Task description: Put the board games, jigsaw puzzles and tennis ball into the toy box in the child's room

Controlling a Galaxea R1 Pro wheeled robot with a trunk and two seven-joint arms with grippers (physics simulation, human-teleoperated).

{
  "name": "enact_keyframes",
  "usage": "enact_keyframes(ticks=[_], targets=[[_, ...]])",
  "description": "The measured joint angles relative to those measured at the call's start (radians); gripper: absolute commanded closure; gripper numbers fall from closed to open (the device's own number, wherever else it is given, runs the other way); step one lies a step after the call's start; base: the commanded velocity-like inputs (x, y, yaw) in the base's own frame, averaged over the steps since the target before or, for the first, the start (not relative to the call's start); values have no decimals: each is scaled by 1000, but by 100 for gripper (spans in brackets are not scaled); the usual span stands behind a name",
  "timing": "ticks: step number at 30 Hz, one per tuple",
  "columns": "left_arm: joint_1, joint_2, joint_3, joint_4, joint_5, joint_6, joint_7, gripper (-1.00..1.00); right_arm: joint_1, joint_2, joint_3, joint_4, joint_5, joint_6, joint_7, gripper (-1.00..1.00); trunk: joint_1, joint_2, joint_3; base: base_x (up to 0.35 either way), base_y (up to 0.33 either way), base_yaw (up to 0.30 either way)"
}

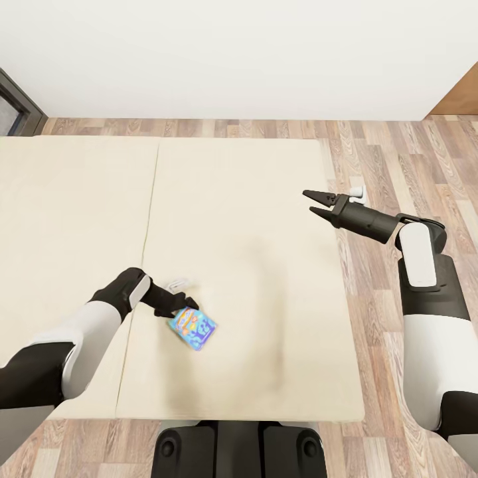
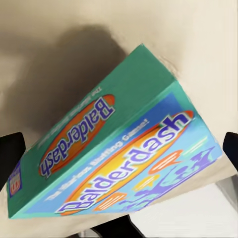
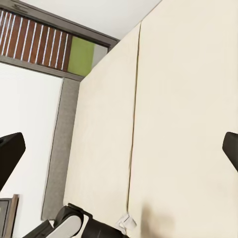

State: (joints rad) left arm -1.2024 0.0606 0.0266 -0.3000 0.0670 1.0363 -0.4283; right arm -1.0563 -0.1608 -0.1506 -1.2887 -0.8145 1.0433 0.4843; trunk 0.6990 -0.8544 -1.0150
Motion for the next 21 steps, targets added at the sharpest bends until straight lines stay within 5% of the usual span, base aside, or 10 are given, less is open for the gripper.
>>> enact_keyframes(ticks=[9, 21], targets=[[10, -29, -1, -1, -15, 0, 2, -100, 0, 1, 0, 0, 0, 0, 0, -100, 0, 0, 0, 0, 0, 0], [21, -18, 5, -1, 5, 0, -7, -100, 10, 0, 0, 0, 0, 0, 0, -100, 0, 0, 0, 0, 0, 0]])
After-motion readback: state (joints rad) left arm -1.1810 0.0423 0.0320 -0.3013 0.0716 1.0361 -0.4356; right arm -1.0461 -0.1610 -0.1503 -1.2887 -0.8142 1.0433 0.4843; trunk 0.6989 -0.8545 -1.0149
